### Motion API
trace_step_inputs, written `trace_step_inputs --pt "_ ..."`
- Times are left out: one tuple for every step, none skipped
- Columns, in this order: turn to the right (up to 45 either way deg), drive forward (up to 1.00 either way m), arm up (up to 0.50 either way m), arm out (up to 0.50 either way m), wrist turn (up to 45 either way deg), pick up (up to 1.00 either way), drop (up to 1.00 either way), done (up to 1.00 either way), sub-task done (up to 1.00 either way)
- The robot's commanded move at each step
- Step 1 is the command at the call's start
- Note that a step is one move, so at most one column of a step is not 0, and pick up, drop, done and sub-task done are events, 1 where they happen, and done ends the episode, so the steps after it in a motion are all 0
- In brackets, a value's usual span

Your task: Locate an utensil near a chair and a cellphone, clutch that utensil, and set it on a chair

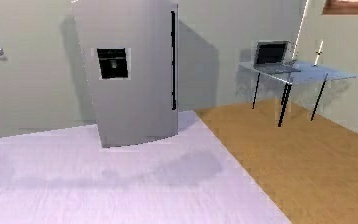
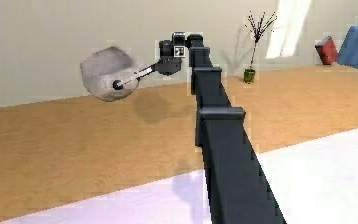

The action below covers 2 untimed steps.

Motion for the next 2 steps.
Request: trace_step_inputs --pt "-15.0 0.0 0.0 0.0 0.0 0.0 0.0 0.0 0.0" --pt "0.0 0.8 0.0 0.0 0.0 0.0 0.0 0.0 0.0"
